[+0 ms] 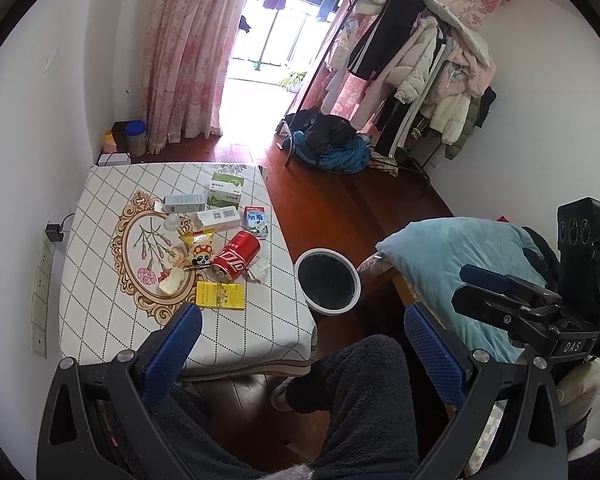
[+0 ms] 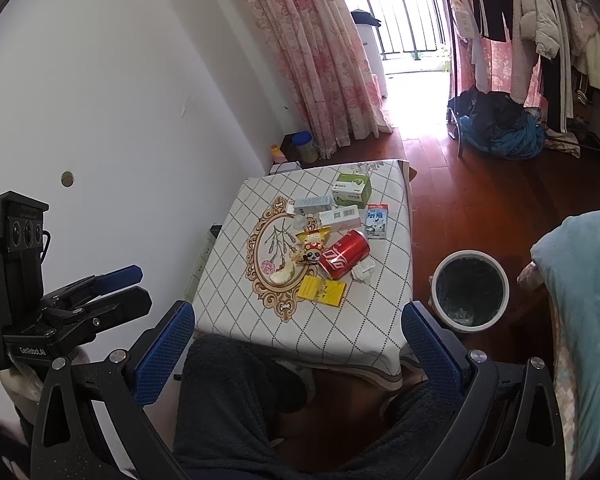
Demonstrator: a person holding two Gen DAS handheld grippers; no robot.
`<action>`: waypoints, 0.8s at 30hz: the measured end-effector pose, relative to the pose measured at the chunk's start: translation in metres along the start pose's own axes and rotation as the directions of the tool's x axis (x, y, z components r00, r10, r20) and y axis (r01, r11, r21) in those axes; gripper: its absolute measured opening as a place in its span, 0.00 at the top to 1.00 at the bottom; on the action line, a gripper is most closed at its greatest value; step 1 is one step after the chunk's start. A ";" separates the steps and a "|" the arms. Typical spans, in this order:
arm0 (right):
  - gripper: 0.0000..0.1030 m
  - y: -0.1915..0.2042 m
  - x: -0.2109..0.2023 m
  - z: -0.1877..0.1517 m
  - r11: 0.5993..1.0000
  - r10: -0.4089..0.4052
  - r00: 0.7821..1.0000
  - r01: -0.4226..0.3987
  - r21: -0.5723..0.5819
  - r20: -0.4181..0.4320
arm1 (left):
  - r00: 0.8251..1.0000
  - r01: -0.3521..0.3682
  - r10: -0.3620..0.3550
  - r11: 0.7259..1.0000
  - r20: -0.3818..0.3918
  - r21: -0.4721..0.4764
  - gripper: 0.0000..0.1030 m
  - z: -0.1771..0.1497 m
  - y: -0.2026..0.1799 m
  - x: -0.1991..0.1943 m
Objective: Collect trash
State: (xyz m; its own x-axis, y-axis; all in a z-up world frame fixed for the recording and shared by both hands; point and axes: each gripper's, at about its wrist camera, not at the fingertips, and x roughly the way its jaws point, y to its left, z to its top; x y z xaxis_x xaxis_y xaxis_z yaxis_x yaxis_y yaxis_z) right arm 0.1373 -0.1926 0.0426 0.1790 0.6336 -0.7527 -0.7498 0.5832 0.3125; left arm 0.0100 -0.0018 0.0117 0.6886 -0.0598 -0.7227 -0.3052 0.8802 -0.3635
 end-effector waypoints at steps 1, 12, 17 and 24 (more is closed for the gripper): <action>0.00 0.000 0.000 0.000 1.000 -0.001 1.000 0.001 0.001 0.001 | 1.000 0.001 -0.001 1.000 0.001 0.001 0.00 0.001 0.000 0.000; 0.00 0.000 -0.002 -0.001 1.000 -0.008 1.000 0.008 0.000 0.006 | 1.000 0.008 -0.008 1.000 0.008 0.008 0.00 0.000 -0.005 -0.001; 0.00 -0.001 -0.004 -0.001 1.000 -0.007 1.000 0.007 -0.004 0.008 | 1.000 0.008 -0.008 1.000 0.009 0.008 0.00 0.001 -0.006 0.000; 0.00 -0.001 -0.004 -0.001 1.000 -0.008 1.000 0.008 -0.003 0.006 | 1.000 0.011 -0.011 1.000 0.009 0.009 0.00 0.002 -0.008 0.000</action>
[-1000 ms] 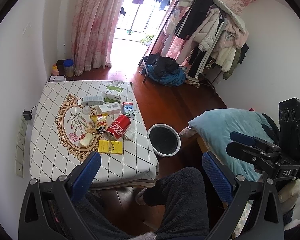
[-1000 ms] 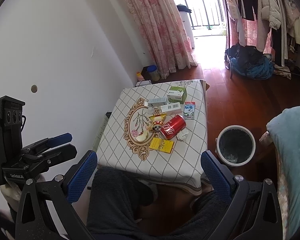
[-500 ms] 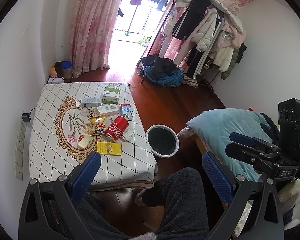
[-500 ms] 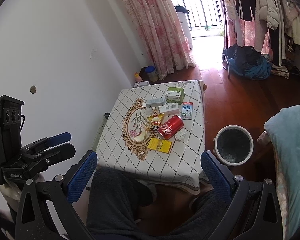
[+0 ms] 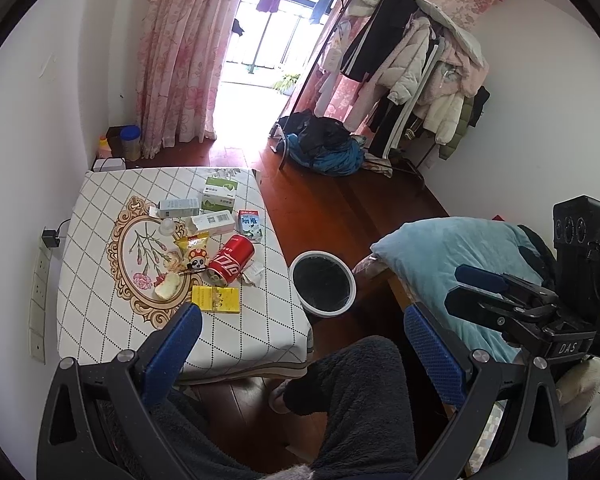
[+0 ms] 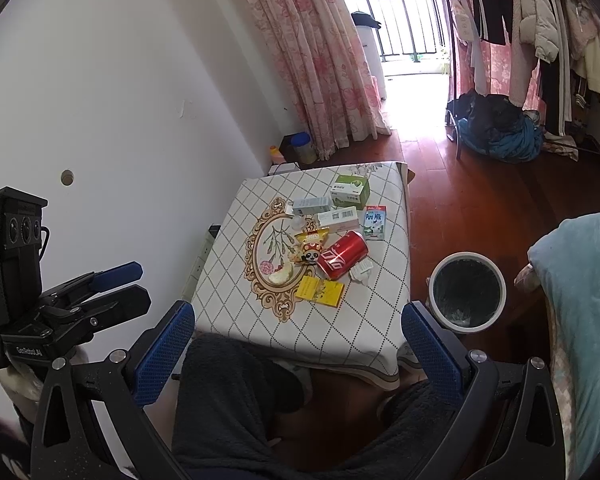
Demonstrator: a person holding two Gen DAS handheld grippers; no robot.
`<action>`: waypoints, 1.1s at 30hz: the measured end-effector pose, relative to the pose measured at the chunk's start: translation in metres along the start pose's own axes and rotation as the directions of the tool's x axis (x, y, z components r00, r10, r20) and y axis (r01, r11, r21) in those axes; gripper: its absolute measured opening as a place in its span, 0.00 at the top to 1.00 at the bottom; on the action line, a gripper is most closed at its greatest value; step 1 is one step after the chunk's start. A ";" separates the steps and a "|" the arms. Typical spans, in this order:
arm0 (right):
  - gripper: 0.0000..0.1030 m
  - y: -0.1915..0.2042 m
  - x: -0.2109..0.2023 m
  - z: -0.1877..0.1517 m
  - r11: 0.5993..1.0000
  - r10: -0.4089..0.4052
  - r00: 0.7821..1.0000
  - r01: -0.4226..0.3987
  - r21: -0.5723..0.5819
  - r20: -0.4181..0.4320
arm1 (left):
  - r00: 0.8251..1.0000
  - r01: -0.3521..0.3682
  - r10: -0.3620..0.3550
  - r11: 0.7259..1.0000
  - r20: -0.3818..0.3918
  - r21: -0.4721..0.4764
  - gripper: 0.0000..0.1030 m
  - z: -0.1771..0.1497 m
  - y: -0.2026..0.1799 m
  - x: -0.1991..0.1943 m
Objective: Collect trash
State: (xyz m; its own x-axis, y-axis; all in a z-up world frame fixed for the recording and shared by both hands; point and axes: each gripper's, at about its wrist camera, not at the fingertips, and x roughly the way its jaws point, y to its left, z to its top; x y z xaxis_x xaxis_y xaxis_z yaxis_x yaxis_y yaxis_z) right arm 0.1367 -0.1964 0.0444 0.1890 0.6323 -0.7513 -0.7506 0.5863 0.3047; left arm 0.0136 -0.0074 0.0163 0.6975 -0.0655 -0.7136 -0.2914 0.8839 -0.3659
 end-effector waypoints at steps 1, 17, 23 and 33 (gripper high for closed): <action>0.00 0.000 0.000 0.000 1.000 0.000 1.000 0.000 0.001 0.001 | 1.000 -0.002 0.002 1.000 0.000 0.000 0.00 0.000 0.000 0.000; 0.00 0.002 -0.001 -0.001 1.000 -0.002 1.000 0.002 -0.005 0.004 | 1.000 0.000 0.000 1.000 0.005 0.001 0.00 0.002 -0.001 0.000; 0.00 0.005 -0.001 0.001 1.000 -0.003 1.000 0.003 -0.012 0.006 | 1.000 0.001 -0.001 1.000 0.006 0.001 0.00 0.003 0.000 0.000; 0.00 0.005 0.000 0.001 1.000 0.000 1.000 0.000 -0.009 0.005 | 1.000 0.001 -0.001 1.000 0.007 0.001 0.00 0.000 0.001 0.000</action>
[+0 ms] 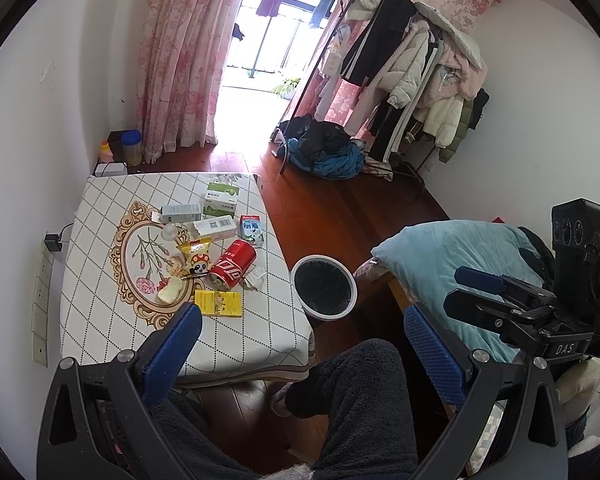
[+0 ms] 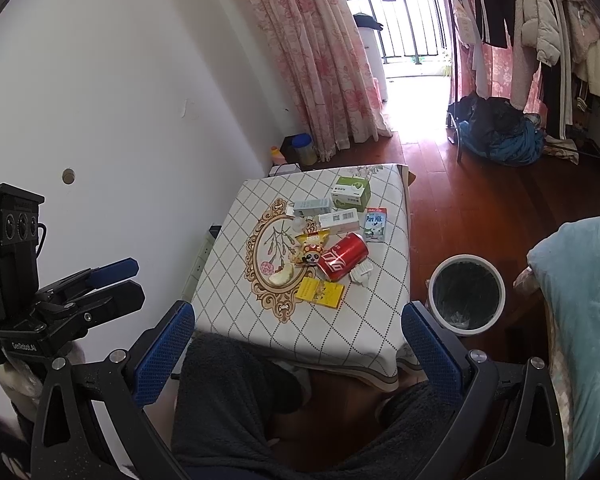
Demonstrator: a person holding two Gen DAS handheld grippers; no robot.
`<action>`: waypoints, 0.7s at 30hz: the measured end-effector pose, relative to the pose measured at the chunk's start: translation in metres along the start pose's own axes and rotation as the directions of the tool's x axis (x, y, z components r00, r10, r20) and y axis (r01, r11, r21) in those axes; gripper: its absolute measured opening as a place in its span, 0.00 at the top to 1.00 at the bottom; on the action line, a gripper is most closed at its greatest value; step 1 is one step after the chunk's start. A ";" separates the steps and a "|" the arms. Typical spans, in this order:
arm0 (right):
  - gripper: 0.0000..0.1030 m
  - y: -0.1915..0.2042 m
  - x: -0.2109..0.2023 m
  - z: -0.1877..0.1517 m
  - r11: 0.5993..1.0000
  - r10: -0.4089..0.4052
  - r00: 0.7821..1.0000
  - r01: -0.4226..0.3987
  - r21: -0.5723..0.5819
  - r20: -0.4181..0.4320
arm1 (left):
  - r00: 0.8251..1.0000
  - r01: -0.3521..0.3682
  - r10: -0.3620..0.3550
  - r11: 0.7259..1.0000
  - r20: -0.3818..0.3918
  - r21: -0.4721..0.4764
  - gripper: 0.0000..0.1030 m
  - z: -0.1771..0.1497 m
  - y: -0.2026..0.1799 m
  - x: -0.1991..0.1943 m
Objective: Collect trash
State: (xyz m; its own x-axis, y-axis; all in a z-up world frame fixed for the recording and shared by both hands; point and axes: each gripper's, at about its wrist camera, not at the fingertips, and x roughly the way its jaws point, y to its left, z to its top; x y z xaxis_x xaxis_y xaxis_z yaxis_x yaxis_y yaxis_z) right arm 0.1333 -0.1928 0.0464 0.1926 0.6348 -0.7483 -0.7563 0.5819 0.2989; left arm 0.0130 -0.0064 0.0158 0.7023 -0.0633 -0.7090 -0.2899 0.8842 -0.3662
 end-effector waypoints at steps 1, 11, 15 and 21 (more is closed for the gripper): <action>0.00 0.000 0.000 0.000 1.000 -0.002 1.000 0.002 0.002 0.001 | 1.000 -0.010 0.010 1.000 0.000 -0.003 0.00 0.002 0.000 0.002; 0.00 -0.037 0.087 0.004 0.984 -0.120 0.992 0.124 0.127 -0.038 | 0.879 -0.477 0.475 0.874 -0.049 -0.090 0.00 0.024 0.082 0.094; 0.00 -0.075 0.167 0.011 0.955 -0.112 0.987 0.139 0.262 -0.116 | 0.827 -0.558 0.532 0.817 -0.182 -0.144 0.00 0.019 0.138 0.153; 0.08 -0.120 0.310 0.019 0.886 -0.012 0.966 0.131 0.445 -0.259 | 0.763 -0.631 0.539 0.740 -0.356 -0.231 0.00 -0.002 0.213 0.217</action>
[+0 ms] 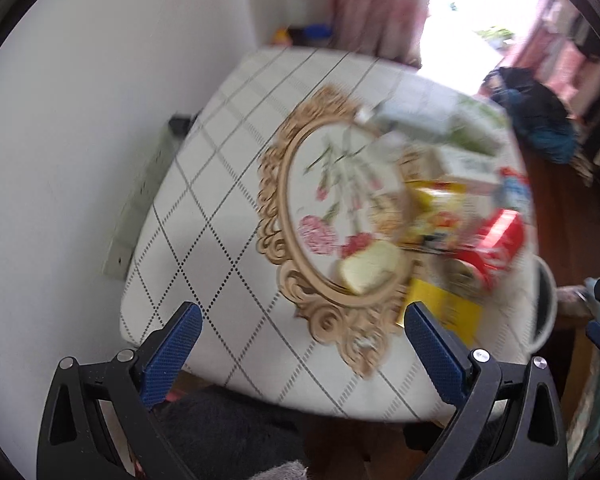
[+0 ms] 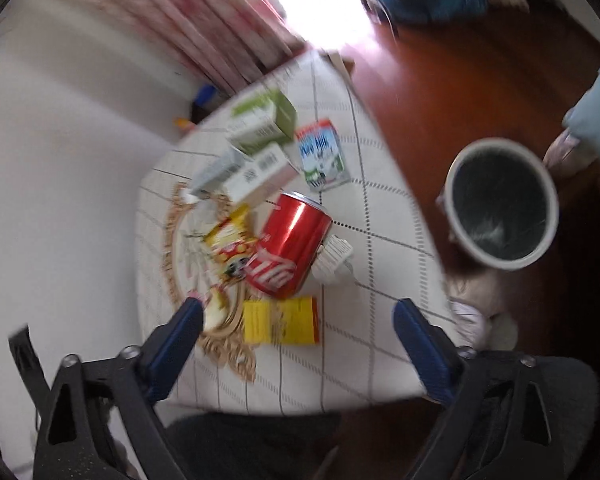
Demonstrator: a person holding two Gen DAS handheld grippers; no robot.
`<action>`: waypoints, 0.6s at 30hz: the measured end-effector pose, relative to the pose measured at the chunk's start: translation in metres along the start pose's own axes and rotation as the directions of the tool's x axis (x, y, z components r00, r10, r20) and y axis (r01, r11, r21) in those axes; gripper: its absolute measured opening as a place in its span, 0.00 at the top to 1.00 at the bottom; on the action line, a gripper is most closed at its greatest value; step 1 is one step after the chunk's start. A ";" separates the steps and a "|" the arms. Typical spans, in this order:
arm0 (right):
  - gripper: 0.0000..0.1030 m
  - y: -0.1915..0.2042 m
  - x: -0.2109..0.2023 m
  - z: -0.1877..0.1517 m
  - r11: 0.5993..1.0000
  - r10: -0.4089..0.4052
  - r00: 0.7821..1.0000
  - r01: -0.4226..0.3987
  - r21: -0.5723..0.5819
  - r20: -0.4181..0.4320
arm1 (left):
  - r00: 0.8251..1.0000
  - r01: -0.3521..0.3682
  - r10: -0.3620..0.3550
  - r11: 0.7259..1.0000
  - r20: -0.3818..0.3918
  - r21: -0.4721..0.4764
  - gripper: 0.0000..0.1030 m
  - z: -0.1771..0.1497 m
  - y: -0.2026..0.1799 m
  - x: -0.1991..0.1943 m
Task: Collect trash
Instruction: 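Grasp the red Coca-Cola can with the right tool while the left tool reaches toward the chip bag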
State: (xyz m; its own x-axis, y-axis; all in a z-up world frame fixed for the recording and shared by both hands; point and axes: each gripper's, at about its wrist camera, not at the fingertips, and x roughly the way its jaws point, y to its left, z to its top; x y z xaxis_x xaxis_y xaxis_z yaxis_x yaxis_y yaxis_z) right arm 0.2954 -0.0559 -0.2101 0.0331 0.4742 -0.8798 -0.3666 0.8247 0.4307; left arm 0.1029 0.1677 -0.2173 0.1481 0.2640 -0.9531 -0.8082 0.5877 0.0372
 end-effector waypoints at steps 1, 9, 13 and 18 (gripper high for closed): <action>0.09 0.000 0.024 0.009 1.000 0.003 1.000 -0.002 0.027 -0.028 | 1.000 -0.017 0.016 1.000 -0.023 -0.010 0.00 0.002 0.001 0.016; 0.07 0.020 0.137 0.039 0.990 -0.029 0.980 0.055 0.130 -0.195 | 0.991 -0.063 0.054 0.996 -0.125 -0.065 0.00 0.016 0.018 0.092; 0.10 0.049 0.147 0.053 0.992 -0.116 0.980 0.123 0.031 -0.163 | 0.988 -0.073 0.064 0.995 -0.142 -0.063 0.00 0.014 0.019 0.110; 0.34 0.064 0.173 0.056 0.986 -0.164 0.960 0.162 -0.025 -0.226 | 0.987 -0.072 0.062 0.995 -0.149 -0.067 0.00 0.012 0.020 0.125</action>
State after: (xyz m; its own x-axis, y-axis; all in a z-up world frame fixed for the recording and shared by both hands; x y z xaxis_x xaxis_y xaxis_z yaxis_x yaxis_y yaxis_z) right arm 0.3301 0.0962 -0.3240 -0.1186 0.2506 -0.9608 -0.3797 0.8826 0.2771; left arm 0.1122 0.2214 -0.3327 0.0113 0.1829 -0.9831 -0.8530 0.5148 0.0859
